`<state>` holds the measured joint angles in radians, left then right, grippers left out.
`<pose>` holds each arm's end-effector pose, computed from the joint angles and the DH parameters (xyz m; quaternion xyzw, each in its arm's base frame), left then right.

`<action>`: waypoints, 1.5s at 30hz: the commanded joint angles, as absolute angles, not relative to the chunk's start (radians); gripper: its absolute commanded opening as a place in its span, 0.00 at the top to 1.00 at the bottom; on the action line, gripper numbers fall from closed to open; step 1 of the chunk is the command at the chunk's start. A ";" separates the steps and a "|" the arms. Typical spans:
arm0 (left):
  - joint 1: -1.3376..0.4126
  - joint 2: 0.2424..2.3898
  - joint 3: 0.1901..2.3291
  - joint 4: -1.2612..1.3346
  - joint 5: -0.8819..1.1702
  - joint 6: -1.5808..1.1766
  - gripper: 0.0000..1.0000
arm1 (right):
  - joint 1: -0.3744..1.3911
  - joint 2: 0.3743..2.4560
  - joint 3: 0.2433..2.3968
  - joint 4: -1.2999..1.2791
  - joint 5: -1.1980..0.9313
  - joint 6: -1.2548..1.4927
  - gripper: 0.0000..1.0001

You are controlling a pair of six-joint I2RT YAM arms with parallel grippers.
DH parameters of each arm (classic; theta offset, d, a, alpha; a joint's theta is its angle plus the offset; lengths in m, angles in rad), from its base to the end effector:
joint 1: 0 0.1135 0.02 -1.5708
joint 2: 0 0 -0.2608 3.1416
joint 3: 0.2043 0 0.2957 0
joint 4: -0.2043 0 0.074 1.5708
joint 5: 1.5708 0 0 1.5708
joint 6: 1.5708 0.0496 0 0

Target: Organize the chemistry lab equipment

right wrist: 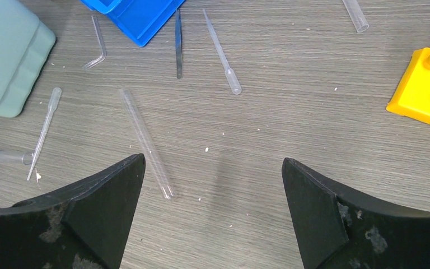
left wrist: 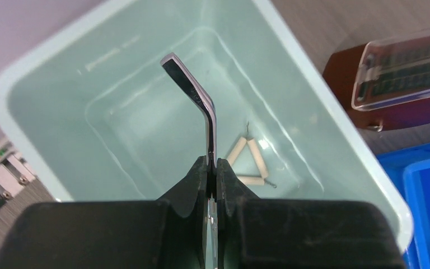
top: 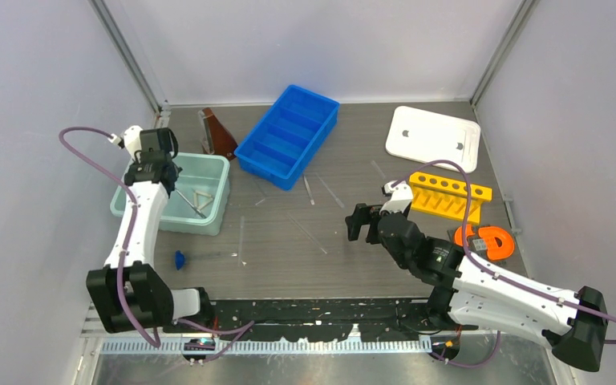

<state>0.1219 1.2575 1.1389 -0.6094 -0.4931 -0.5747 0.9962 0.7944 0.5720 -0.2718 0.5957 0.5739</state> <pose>0.3168 0.0625 0.3086 -0.3959 0.7977 0.1280 0.4365 0.1506 0.1815 0.2396 -0.0249 0.8341 0.1682 0.5248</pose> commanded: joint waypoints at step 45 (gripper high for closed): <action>-0.090 0.973 1.023 -0.599 0.443 -0.426 0.05 | 0.982 1.194 0.733 -0.063 0.470 0.684 0.43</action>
<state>-0.0654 1.0290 1.0832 -0.7059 0.1879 -0.4675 0.9928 1.1103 0.6636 -0.1871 0.4896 0.6579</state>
